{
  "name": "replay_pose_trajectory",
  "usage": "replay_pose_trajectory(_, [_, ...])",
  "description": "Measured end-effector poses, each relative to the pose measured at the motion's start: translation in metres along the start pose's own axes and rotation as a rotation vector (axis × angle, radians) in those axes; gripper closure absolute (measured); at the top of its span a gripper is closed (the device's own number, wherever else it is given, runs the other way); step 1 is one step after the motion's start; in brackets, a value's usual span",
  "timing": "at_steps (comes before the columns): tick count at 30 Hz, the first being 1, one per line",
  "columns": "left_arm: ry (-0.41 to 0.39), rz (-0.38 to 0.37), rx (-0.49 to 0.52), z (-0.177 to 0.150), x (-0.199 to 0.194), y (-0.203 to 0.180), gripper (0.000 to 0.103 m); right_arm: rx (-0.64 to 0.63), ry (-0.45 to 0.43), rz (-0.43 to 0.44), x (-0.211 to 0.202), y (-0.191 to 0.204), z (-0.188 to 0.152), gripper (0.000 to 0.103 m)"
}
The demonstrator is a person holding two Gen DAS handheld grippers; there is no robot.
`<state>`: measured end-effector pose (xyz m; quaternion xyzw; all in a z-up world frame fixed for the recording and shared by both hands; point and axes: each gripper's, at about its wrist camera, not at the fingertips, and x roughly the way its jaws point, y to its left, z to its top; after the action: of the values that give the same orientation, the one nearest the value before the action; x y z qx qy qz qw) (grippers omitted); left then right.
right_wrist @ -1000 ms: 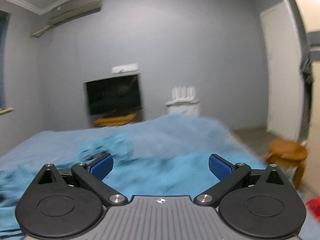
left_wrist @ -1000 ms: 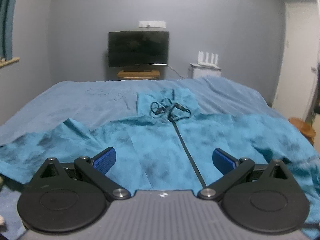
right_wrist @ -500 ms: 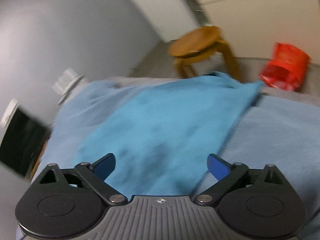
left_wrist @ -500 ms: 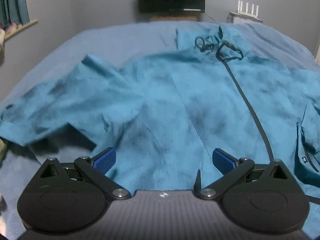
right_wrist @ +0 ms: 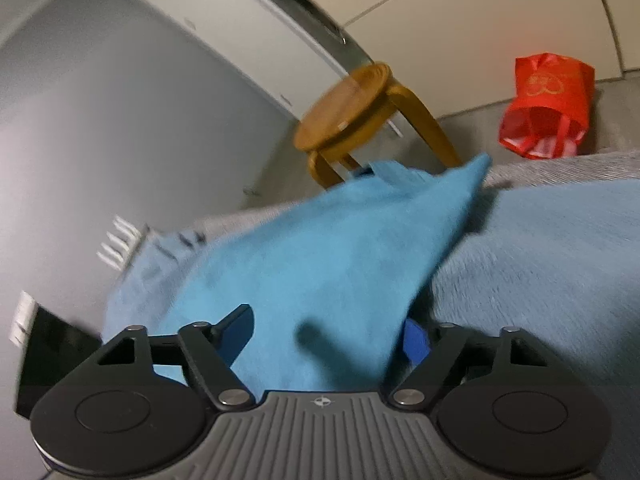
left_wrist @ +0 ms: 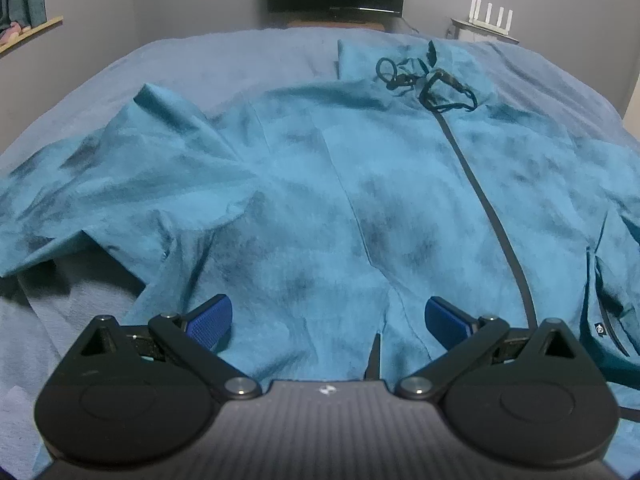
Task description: Fold large clothes
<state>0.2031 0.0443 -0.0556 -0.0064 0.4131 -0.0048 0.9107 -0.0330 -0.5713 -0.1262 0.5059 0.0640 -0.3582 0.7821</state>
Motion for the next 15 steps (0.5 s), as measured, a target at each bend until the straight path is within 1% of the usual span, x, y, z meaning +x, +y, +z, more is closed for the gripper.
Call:
replay_pose_trajectory(1, [0.001,-0.002,-0.006,0.000,0.001,0.001,0.000,0.035,-0.022,0.028,0.012,-0.006,0.005,0.034])
replay_pose_trajectory(3, [-0.001,-0.007,-0.021,0.000,0.001,0.003,0.000,0.101,-0.059,0.069,0.023,-0.018,0.012,0.049])
replay_pose_trajectory(4, [-0.002,-0.010,-0.027,0.000,0.001,0.003,0.000,0.122,-0.067,0.080,0.026,-0.024,0.013,0.053])
replay_pose_trajectory(5, [-0.004,-0.011,-0.033,0.000,0.001,0.004,0.000,0.139,-0.074,0.088,0.028,-0.030,0.015,0.062])
replay_pose_trajectory(6, [-0.005,-0.011,-0.037,0.000,0.002,0.004,0.000,0.151,-0.081,0.091,0.030,-0.035,0.017,0.077])
replay_pose_trajectory(8, [-0.008,-0.004,-0.038,0.000,0.002,0.004,0.000,0.176,-0.091,0.103,0.031,-0.039,0.019,0.089])
replay_pose_trajectory(9, [-0.009,-0.001,-0.034,0.001,0.002,0.003,0.000,0.189,-0.095,0.127,0.029,-0.039,0.018,0.095])
replay_pose_trajectory(10, [-0.009,0.000,-0.031,0.001,0.002,0.002,0.000,0.184,-0.096,0.147,0.025,-0.035,0.018,0.096])
replay_pose_trajectory(11, [-0.011,0.000,-0.028,0.001,0.001,0.001,0.000,0.150,-0.099,0.163,0.025,-0.027,0.020,0.098])
replay_pose_trajectory(15, [-0.017,0.001,-0.008,0.001,0.000,-0.002,0.000,-0.091,-0.131,0.231,0.003,0.028,0.015,0.099])
